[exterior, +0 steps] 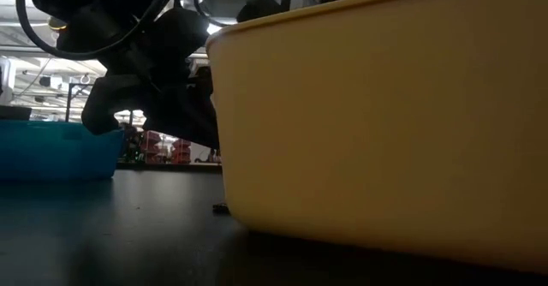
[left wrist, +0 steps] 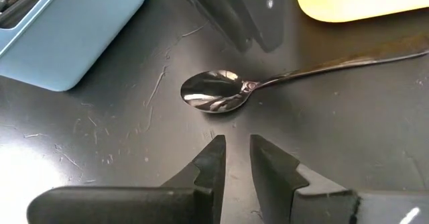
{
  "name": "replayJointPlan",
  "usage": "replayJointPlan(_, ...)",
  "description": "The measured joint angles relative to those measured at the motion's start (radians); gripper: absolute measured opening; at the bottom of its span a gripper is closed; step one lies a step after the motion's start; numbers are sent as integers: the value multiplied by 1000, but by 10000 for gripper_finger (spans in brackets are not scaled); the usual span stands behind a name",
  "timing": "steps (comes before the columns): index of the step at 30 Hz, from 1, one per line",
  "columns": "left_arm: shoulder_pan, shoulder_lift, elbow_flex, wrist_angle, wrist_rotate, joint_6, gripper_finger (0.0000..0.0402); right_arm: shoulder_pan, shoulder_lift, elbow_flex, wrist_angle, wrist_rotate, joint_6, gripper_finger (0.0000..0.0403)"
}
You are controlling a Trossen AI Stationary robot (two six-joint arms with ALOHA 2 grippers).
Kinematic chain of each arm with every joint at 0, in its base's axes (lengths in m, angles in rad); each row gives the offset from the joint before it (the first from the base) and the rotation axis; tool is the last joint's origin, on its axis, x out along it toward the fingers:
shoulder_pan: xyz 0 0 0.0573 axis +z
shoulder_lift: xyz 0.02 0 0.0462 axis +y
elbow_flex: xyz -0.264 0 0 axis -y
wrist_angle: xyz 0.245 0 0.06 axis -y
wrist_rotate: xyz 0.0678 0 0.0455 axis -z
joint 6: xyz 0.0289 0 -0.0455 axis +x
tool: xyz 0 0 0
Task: Sort silverware by color (type)
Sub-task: Put the black spoon into the yellow bin
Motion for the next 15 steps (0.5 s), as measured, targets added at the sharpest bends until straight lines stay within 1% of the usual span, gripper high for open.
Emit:
replayJointPlan(3,0,0,0,0,0,0,63,2,0,49,-105,-2,6,127)
replayJointPlan(6,0,0,0,-1,0,0,63,3,0,90,-174,21,25,127)
replayJointPlan(11,-2,0,0,-9,-10,0,63,3,9,98,-191,45,33,127)
replayJointPlan(15,-18,0,0,-17,-61,0,63,3,47,99,-184,32,46,127)
